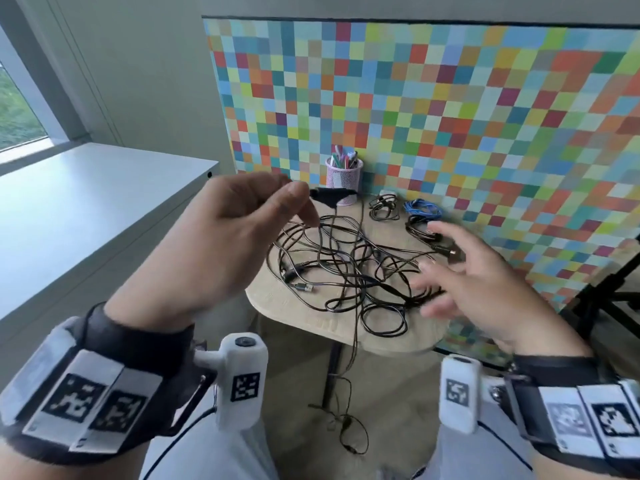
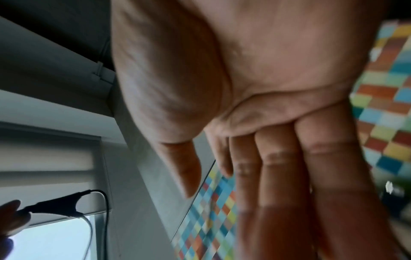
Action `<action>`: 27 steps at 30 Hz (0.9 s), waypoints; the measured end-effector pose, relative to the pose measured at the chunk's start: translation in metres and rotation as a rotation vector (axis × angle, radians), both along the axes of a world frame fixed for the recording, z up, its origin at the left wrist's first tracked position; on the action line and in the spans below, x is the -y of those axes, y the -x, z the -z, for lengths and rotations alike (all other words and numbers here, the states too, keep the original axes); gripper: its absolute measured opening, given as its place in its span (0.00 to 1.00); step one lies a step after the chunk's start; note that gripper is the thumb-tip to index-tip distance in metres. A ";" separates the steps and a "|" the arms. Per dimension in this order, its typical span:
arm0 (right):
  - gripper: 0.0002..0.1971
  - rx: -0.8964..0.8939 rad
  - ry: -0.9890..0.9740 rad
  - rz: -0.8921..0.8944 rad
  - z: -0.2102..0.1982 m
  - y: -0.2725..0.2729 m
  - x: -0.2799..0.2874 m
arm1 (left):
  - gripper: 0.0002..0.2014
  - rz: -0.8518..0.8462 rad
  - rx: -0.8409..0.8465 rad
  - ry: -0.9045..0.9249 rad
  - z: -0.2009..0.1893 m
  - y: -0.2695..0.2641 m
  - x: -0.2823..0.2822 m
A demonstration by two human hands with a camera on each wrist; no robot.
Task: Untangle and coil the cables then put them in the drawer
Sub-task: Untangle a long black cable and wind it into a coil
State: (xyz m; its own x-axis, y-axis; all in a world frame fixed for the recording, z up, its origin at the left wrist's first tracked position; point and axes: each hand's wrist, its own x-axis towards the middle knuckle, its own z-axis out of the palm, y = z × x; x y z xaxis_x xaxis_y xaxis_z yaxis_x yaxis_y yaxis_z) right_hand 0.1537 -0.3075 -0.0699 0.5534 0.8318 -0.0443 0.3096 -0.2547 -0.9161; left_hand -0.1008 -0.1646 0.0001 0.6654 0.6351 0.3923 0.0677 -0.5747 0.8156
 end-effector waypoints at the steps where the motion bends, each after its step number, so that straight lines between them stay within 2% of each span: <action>1: 0.21 0.023 0.049 -0.028 -0.005 -0.003 0.005 | 0.18 0.021 -0.026 0.007 -0.001 -0.003 -0.001; 3: 0.16 0.153 -0.002 0.012 -0.014 -0.006 0.011 | 0.18 0.088 -0.088 0.037 -0.004 -0.011 0.001; 6: 0.14 0.207 -0.335 0.057 -0.029 0.004 0.012 | 0.17 0.182 -0.198 0.034 -0.003 -0.025 0.006; 8: 0.21 0.252 -0.461 -0.090 -0.036 0.018 0.007 | 0.17 0.269 -0.245 0.041 -0.001 -0.036 0.010; 10: 0.30 0.274 -0.432 -0.298 -0.040 0.031 -0.002 | 0.18 0.326 -0.253 0.061 0.003 -0.043 0.014; 13: 0.27 0.079 -0.350 -0.532 -0.041 0.042 -0.011 | 0.20 0.334 -0.223 0.104 0.010 -0.045 0.012; 15: 0.21 -0.070 -0.327 -0.598 -0.039 0.042 -0.010 | 0.22 0.311 -0.234 0.134 0.016 -0.041 0.007; 17: 0.16 -0.084 -0.290 -0.581 -0.034 0.038 -0.008 | 0.25 0.295 -0.210 0.213 0.023 -0.037 0.004; 19: 0.13 -0.072 -0.236 -0.512 -0.028 0.034 -0.009 | 0.25 0.304 -0.091 0.410 0.031 -0.034 0.004; 21: 0.13 -0.096 -0.245 -0.466 -0.023 0.031 -0.010 | 0.22 0.355 0.032 0.633 0.036 -0.031 0.005; 23: 0.14 -0.084 -0.311 -0.434 -0.020 0.030 -0.011 | 0.19 0.436 0.073 0.750 0.039 -0.028 0.006; 25: 0.12 -0.055 -0.386 -0.408 -0.018 0.028 -0.011 | 0.19 0.504 0.000 0.717 0.042 -0.024 0.004; 27: 0.09 -0.023 -0.455 -0.365 -0.017 0.024 -0.011 | 0.20 0.548 -0.151 0.590 0.045 -0.023 0.004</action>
